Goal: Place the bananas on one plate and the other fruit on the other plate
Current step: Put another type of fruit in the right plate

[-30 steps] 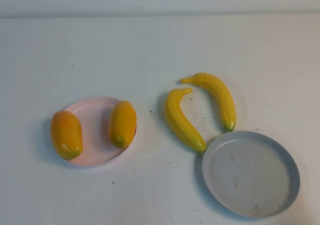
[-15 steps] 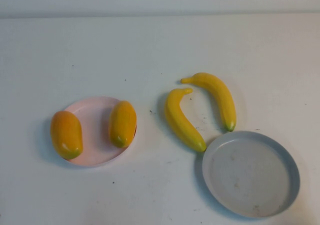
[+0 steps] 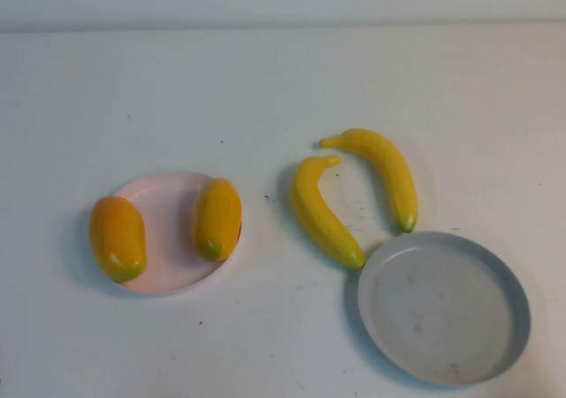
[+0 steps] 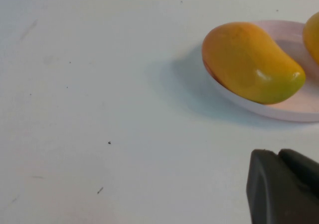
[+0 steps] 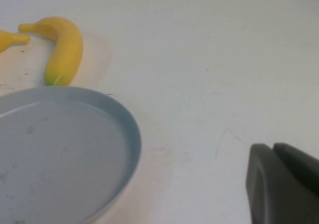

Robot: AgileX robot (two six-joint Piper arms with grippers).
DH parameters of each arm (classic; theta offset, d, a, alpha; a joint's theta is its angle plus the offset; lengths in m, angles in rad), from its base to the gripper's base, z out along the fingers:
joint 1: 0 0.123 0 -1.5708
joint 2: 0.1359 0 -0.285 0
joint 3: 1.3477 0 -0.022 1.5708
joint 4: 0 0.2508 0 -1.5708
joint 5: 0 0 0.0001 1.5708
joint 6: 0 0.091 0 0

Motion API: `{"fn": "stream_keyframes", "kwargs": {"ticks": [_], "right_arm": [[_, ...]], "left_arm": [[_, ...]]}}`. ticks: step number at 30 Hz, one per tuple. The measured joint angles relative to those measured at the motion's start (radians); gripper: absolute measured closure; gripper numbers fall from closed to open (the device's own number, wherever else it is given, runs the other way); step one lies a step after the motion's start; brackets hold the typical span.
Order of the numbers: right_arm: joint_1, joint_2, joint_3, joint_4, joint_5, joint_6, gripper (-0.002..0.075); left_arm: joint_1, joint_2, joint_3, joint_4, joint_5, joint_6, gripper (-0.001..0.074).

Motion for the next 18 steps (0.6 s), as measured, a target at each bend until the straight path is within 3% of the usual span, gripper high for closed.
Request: {"fn": "stream_keyframes", "kwargs": {"ticks": [18], "right_arm": [[0.0,0.0,0.0,0.0,0.0,0.0,0.0743]], "left_arm": [[0.0,0.0,0.0,-0.008,0.0,0.0,0.0738]]}}
